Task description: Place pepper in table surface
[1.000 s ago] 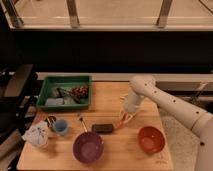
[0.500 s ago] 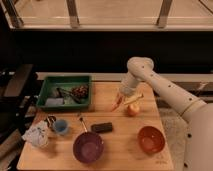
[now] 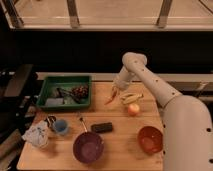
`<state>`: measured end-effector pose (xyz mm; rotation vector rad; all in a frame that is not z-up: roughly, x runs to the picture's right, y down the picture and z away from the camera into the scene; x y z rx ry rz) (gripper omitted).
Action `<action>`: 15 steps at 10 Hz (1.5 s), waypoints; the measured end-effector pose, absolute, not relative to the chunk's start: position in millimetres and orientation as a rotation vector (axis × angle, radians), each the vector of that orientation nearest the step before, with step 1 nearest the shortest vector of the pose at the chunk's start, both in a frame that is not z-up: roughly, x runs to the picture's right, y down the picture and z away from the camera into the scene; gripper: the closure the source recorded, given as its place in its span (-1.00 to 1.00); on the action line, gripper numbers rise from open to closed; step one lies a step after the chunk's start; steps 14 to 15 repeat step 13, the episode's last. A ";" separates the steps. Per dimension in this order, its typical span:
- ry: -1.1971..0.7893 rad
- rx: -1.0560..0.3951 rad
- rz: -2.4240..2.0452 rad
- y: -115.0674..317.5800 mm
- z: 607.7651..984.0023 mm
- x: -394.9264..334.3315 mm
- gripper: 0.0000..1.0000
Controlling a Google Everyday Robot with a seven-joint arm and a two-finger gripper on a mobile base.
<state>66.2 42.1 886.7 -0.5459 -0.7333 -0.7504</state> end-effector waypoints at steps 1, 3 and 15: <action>-0.757 -0.551 -0.744 47.6 900.7 53.3 1.00; -0.794 -0.562 -0.721 54.7 914.6 44.3 0.76; -0.875 -0.589 -0.657 78.3 935.4 26.3 -0.51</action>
